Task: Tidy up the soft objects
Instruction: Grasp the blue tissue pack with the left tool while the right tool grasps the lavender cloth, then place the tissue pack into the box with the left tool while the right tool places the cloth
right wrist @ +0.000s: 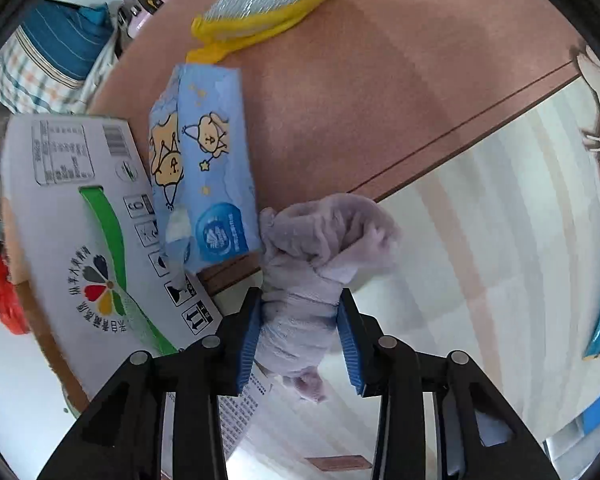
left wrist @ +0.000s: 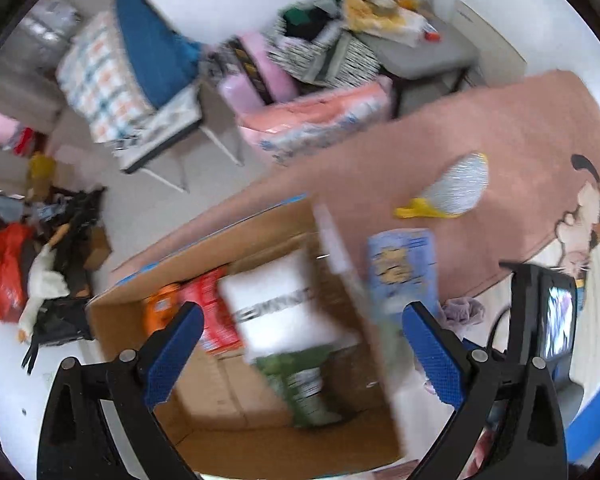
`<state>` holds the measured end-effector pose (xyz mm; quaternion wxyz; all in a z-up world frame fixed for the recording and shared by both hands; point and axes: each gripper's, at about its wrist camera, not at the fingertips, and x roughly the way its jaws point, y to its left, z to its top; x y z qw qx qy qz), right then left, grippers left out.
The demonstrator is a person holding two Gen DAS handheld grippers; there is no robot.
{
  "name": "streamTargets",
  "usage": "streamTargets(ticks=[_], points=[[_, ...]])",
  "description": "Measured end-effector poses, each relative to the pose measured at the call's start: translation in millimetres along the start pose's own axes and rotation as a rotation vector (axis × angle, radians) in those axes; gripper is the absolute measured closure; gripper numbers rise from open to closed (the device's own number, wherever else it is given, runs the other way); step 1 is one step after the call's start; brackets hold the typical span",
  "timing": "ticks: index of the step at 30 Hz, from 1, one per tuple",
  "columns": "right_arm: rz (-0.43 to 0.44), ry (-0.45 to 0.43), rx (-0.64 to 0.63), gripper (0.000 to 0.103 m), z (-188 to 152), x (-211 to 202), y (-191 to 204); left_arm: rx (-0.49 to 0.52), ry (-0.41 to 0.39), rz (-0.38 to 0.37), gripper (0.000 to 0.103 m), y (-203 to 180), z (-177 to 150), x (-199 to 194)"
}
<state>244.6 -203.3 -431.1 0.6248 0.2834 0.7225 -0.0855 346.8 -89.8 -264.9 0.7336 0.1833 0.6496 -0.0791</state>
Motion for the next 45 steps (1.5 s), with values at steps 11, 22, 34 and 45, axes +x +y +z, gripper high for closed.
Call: streamTargets(ticks=[11, 22, 34, 45], points=[[-0.018, -0.091, 0.021, 0.064, 14.6, -49.5, -79.5, 0.194, 0.265, -0.037, 0.001, -91.5, 72.4, 103.8], [0.017, -0.094, 0.033, 0.064, 44.7, -58.7, -99.5, 0.319, 0.538, 0.000, 0.001, -128.0, 55.0, 186.2], [-0.006, -0.105, 0.004, 0.064, 47.9, -72.8, -114.8, 0.174, 0.435, -0.125, 0.059, -139.7, 28.8, 149.0], [0.013, -0.187, -0.123, 0.065, 17.9, -141.3, -75.5, 0.071, 0.187, -0.250, 0.060, -106.6, 9.8, 35.6]])
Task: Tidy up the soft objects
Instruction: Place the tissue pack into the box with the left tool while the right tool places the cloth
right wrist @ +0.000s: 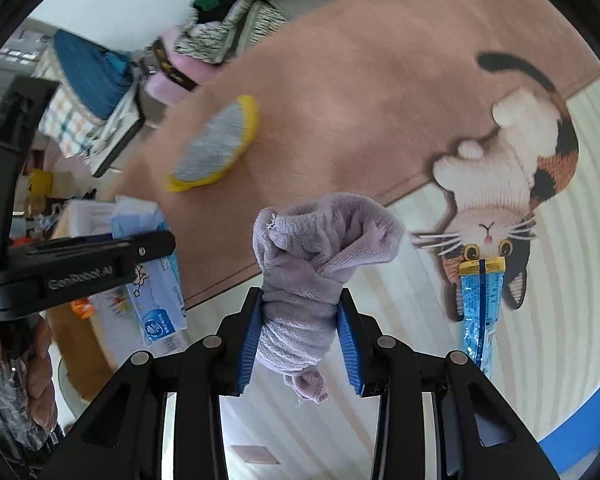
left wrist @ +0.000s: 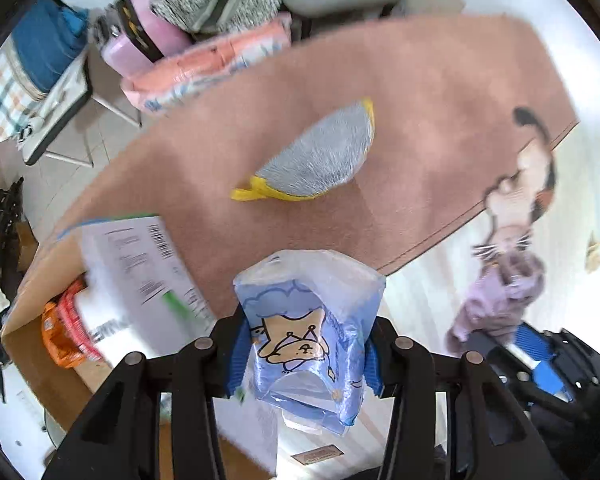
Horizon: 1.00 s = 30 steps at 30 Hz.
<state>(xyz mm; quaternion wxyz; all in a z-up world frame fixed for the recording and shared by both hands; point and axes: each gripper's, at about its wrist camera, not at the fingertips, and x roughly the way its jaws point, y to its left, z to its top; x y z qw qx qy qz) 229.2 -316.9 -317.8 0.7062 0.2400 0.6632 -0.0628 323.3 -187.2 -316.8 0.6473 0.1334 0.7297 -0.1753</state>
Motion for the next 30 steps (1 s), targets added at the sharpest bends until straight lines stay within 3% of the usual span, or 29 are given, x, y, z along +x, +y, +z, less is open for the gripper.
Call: streamTargets(ticks=[4, 7, 12, 16, 20, 24, 30], points=[[0.043, -0.024, -0.081, 0.065, -13.9, -27.8, 46.1, -0.049, -0.104, -0.009, 0.060, 34.9, -40.7, -55.3], [0.087, -0.025, -0.162, 0.065, -31.8, -38.6, 101.5, -0.109, -0.154, 0.001, 0.060, 85.7, -65.7, -85.9], [0.133, 0.011, -0.297, 0.065, -68.3, -29.7, 191.5, -0.239, -0.155, 0.024, 0.060, 178.2, -105.8, -101.5], [0.146, 0.064, -0.380, 0.065, -94.8, 2.9, 254.2, -0.365, -0.112, 0.021, 0.060, 248.4, -140.5, -85.0], [0.095, 0.118, -0.471, 0.065, -120.4, 52.4, 309.2, -0.481, -0.046, -0.034, 0.060, 300.6, -160.3, -42.7], [0.023, 0.159, -0.523, 0.065, -136.8, 97.6, 339.0, -0.521, 0.014, -0.094, 0.060, 316.6, -166.8, -1.9], [-0.062, 0.204, -0.557, 0.064, -139.5, 141.6, 344.5, -0.497, 0.091, -0.146, 0.060, 313.8, -167.7, 43.0]])
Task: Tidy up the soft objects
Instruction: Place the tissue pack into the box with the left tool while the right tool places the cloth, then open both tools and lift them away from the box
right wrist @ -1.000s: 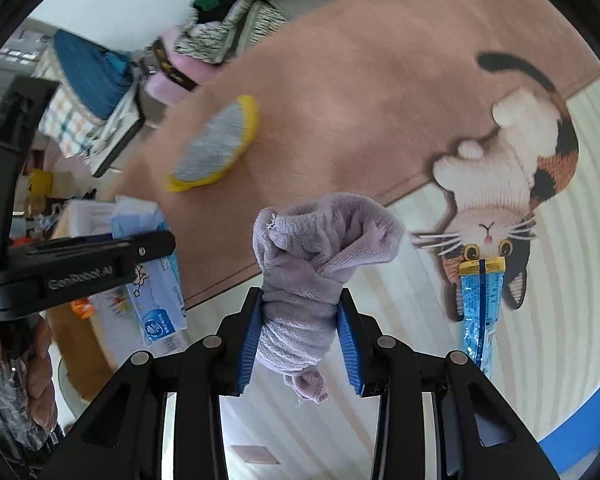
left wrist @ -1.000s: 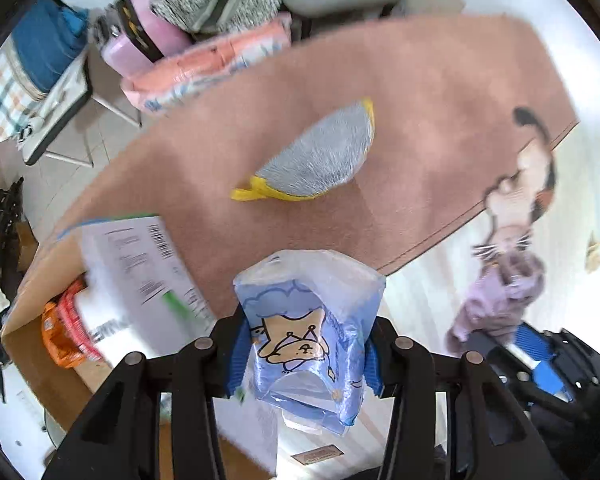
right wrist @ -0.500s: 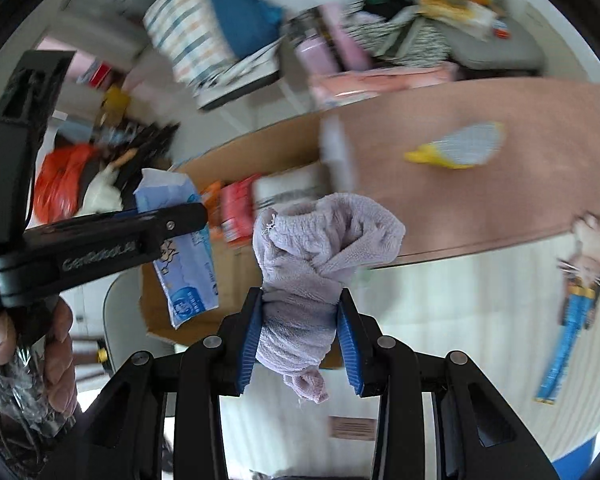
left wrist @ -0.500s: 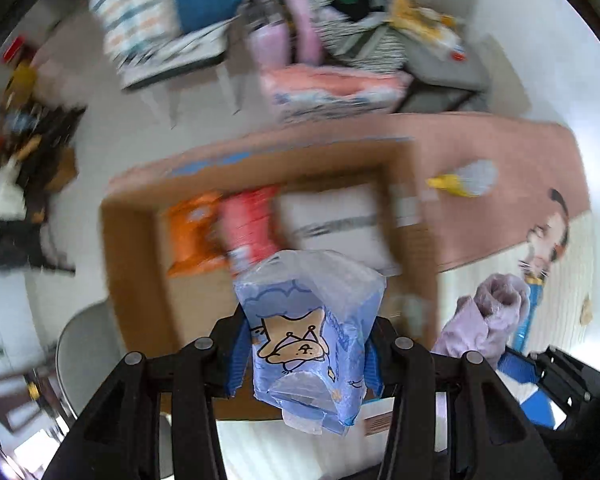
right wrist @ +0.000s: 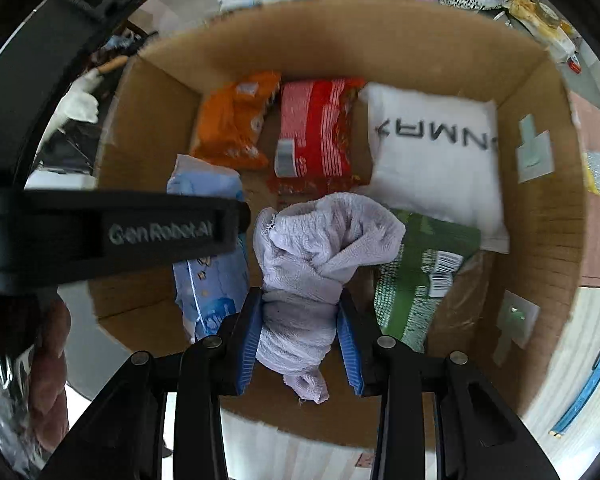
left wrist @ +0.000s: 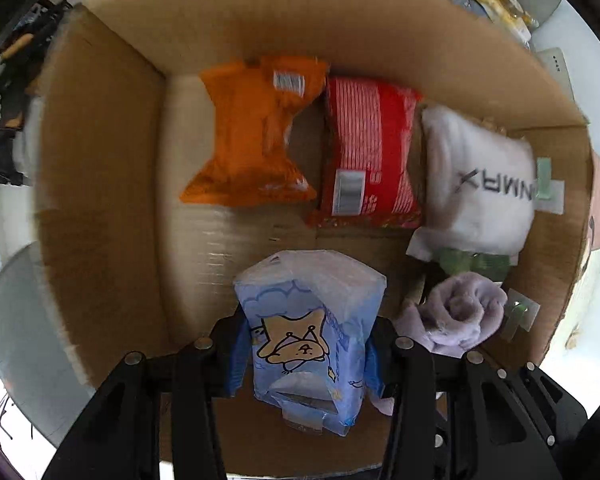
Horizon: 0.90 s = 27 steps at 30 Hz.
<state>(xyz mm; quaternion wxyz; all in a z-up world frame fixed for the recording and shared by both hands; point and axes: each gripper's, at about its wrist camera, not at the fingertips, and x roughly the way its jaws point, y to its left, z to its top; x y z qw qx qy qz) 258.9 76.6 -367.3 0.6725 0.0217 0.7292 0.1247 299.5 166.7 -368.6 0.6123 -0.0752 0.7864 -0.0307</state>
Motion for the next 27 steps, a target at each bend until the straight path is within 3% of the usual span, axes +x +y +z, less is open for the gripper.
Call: streamTargets(ticks=[7, 10, 11, 12, 14, 18, 20, 24, 27], points=[[-0.036, 0.047, -0.002, 0.063, 7.7, 21.5, -5.2, 0.018, 0.042, -0.044, 0.053, -1.4, -2.2, 18.7], [-0.029, 0.055, 0.020, 0.050, 9.2, 19.7, -5.9, 0.021, 0.031, -0.060, 0.038, -2.9, -5.4, 12.1], [-0.027, 0.054, 0.027, 0.036, 13.6, 19.0, -7.7, 0.027, 0.018, -0.047, 0.033, -3.3, -7.9, 7.1], [-0.028, 0.047, 0.030, 0.029, 12.5, 14.4, -8.6, 0.035, -0.001, -0.042, 0.031, -4.6, -11.7, 0.3], [-0.032, 0.041, 0.037, 0.029, 9.6, 5.2, -10.8, 0.046, -0.016, -0.043, 0.016, -7.2, -18.4, -9.2], [-0.053, 0.023, 0.038, 0.023, 5.5, -18.9, -12.6, 0.057, -0.057, -0.034, 0.012, -13.4, -38.1, -31.0], [-0.067, -0.004, 0.033, 0.015, 0.2, -33.4, -16.4, 0.069, -0.092, -0.014, 0.002, -16.8, -53.3, -42.3], [-0.105, -0.062, 0.037, 0.000, -14.1, -65.8, -22.8, 0.060, -0.204, 0.038, 0.002, -19.2, -78.2, -64.4], [-0.125, -0.106, 0.063, 0.000, -26.7, -90.6, -31.5, 0.045, -0.284, 0.052, 0.002, -17.9, -86.8, -84.0]])
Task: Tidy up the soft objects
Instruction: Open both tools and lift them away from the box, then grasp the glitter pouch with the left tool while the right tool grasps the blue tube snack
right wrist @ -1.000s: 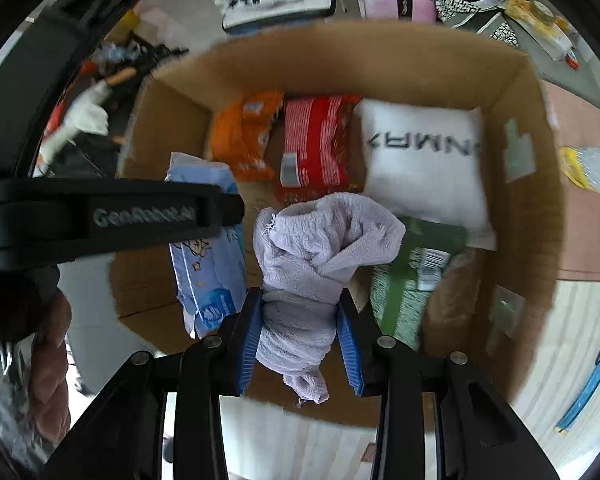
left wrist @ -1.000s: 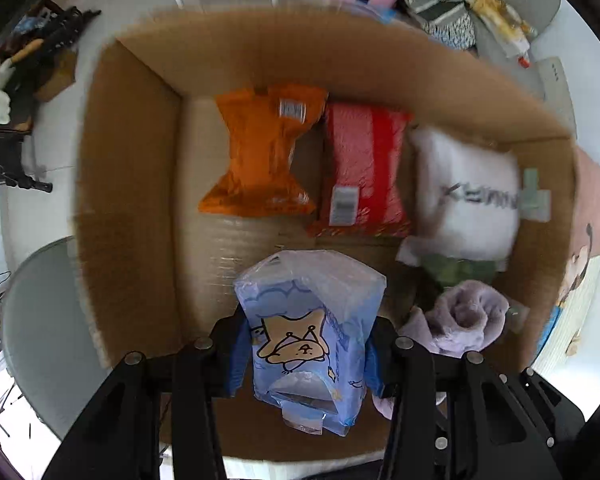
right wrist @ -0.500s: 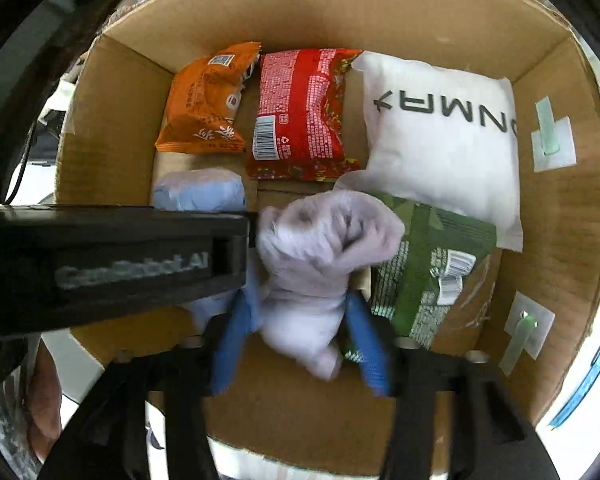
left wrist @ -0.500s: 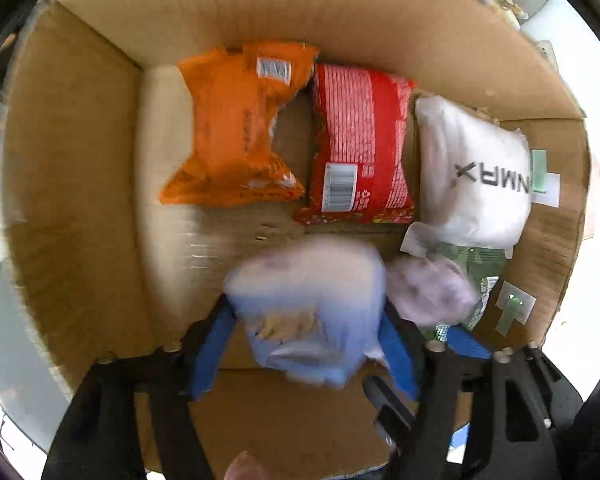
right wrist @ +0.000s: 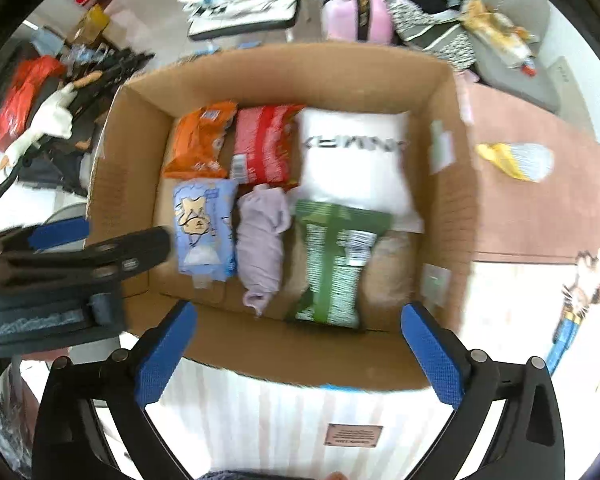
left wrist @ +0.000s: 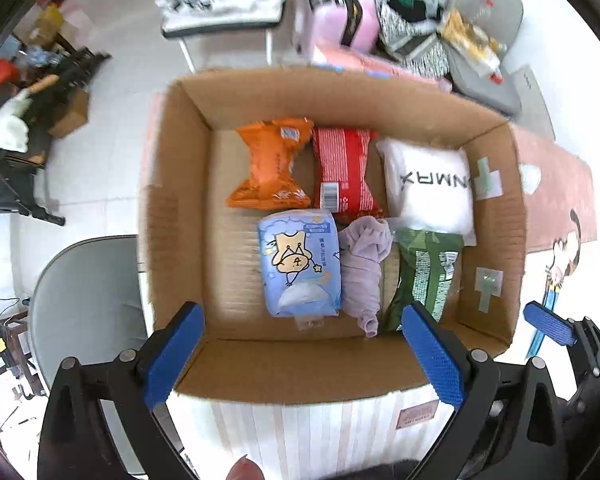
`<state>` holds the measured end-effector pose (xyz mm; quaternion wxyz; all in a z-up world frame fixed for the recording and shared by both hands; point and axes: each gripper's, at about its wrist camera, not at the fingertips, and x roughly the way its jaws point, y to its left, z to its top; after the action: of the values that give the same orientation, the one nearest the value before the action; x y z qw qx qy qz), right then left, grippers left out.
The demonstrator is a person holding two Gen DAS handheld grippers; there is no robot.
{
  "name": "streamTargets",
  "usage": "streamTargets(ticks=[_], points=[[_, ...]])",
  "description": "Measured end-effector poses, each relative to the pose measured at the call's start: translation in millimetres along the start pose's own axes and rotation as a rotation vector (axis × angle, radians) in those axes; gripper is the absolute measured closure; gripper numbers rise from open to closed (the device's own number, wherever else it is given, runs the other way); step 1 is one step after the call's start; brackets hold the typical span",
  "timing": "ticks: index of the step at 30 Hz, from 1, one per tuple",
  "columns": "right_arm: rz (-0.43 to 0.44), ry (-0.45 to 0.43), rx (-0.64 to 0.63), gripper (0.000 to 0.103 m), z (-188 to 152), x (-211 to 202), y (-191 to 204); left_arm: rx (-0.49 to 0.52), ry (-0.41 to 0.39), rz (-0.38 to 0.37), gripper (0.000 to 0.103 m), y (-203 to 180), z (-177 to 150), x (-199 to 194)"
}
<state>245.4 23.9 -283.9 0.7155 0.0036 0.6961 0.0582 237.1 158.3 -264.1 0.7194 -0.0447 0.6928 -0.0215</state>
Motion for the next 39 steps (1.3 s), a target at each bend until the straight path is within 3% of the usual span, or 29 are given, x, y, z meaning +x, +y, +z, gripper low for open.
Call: streamTargets(ticks=[6, 13, 26, 32, 35, 39], points=[[-0.062, -0.097, 0.013, 0.000, -24.0, -36.9, -8.5, -0.010, -0.132, 0.021, 0.002, 3.5, -17.7, -42.1], [-0.084, -0.184, -0.024, 0.000, -52.4, -81.3, -2.8, -0.002, -0.214, 0.029, 0.002, -9.8, -49.8, -74.4], [0.005, -0.229, -0.027, 0.000, -78.3, -111.3, -5.7, 0.002, -0.300, 0.100, 0.001, -28.4, -68.9, -108.1], [0.033, -0.231, 0.077, 0.000, -84.9, -107.6, -61.4, 0.101, -0.356, 0.170, 0.001, -77.8, -55.0, -112.6], [-0.012, -0.212, 0.176, 0.000, -93.8, -97.2, -114.4, 0.195, -0.374, 0.191, 0.001, -118.7, -39.0, -103.5], [-0.090, -0.153, 0.357, 0.000, -112.4, -72.9, -206.6, 0.378, -0.330, 0.204, 0.000, -191.5, -6.9, -71.5]])
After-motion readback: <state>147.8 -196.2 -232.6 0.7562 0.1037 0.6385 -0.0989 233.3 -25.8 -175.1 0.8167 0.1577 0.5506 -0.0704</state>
